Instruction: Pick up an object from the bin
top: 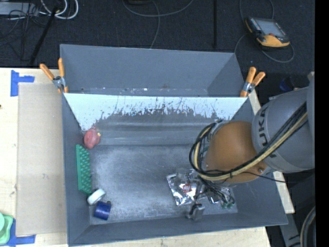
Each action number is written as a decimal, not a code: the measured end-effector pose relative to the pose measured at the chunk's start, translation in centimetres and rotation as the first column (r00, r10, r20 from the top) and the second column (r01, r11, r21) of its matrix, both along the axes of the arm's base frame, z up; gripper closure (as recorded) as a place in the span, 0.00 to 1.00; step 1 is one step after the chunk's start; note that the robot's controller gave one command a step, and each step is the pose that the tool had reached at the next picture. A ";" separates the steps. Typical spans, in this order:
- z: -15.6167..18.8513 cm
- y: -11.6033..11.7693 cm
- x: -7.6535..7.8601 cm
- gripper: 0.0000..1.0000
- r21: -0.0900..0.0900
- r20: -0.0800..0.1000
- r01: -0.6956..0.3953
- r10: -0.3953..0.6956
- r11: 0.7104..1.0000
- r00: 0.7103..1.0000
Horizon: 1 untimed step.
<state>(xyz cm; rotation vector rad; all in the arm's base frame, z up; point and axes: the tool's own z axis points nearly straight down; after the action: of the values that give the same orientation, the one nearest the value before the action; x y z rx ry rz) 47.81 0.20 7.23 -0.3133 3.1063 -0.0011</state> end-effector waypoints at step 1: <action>-0.1 0.0 -0.2 1.00 0.000 -0.007 0.000 0.000 1.000 1.000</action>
Offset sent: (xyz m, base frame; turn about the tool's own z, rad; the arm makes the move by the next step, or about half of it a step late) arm 0.0000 0.0000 0.0000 0.0000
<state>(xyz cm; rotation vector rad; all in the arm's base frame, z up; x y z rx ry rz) 47.59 0.19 7.10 -0.3133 3.1137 -0.0005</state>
